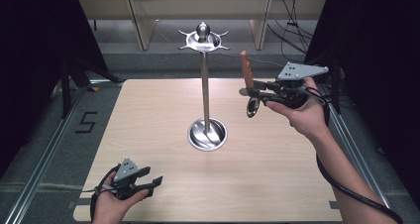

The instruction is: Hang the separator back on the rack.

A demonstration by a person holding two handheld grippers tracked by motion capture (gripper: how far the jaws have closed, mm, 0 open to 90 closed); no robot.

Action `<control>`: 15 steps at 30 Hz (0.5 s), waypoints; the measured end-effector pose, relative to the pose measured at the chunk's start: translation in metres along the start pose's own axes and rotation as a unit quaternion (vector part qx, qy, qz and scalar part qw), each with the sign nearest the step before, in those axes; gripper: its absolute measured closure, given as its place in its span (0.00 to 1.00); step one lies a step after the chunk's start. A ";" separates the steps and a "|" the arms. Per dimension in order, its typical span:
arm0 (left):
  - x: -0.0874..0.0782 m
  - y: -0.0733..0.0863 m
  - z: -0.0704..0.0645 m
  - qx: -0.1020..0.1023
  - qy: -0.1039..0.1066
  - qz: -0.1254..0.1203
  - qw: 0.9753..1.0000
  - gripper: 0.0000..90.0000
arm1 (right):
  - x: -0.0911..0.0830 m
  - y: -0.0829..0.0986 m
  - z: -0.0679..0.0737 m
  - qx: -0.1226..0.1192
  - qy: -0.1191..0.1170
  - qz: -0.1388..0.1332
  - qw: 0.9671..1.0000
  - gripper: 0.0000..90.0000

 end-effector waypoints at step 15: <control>0.000 0.000 0.000 0.000 0.000 0.000 1.000 0.45 | 0.011 -0.010 -0.001 0.002 0.000 -0.003 1.000 0.77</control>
Point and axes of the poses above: each handheld gripper's, and its own axes: x roughly forward along the jaws, y roughly out of its underside, z roughly to its left, the point moved 9 cm from there along x, roughly forward along the jaws, and after that the axes turned 3 degrees about y, right-handed, at the moved point
